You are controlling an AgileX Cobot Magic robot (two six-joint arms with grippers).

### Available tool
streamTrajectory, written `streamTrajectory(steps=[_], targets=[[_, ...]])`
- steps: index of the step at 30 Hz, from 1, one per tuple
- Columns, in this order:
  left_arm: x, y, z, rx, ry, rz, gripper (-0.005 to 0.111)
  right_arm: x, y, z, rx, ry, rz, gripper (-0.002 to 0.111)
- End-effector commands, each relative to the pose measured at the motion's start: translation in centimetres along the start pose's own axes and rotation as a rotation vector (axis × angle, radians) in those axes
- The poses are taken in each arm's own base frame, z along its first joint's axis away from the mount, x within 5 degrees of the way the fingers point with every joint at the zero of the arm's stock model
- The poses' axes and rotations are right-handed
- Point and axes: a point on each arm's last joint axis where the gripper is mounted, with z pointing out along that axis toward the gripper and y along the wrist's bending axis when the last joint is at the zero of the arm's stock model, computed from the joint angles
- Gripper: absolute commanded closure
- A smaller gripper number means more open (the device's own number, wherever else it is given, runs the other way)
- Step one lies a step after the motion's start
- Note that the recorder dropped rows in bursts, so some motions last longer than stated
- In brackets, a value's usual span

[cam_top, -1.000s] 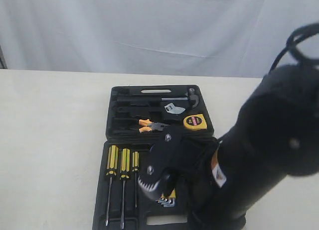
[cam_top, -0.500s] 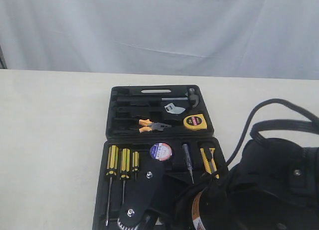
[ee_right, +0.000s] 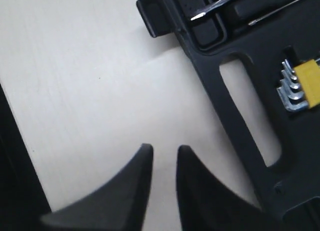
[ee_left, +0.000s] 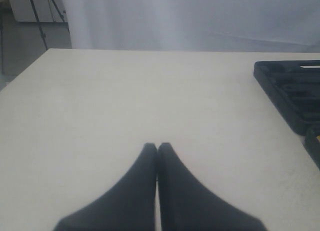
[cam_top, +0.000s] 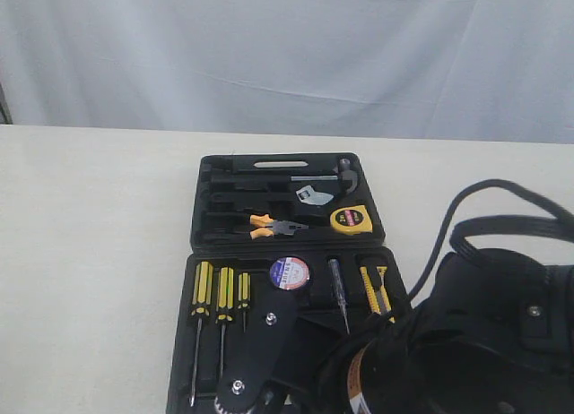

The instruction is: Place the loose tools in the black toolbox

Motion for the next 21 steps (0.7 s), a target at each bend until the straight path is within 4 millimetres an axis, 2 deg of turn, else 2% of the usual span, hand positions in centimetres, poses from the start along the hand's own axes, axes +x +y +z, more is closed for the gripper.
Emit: streamTrajectory(steps=[1, 3, 11, 21], targets=[[0.0, 0.0, 0.0, 0.005, -0.004, -0.005, 0.107, 0.2, 0.0, 0.1, 0.01, 0.013, -0.017, 0.06], [0.0, 0.0, 0.0, 0.005, -0.004, -0.005, 0.107, 0.1, -0.2, 0.1, 0.032, 0.006, -0.053, 0.055], [0.0, 0.0, 0.0, 0.005, -0.004, -0.005, 0.107, 0.3, -1.2, 0.6, 0.142, 0.03, -0.274, 0.055], [0.0, 0.0, 0.0, 0.005, -0.004, -0.005, 0.107, -0.2, -1.3, 4.5, 0.142, 0.043, -0.347, 0.055]])
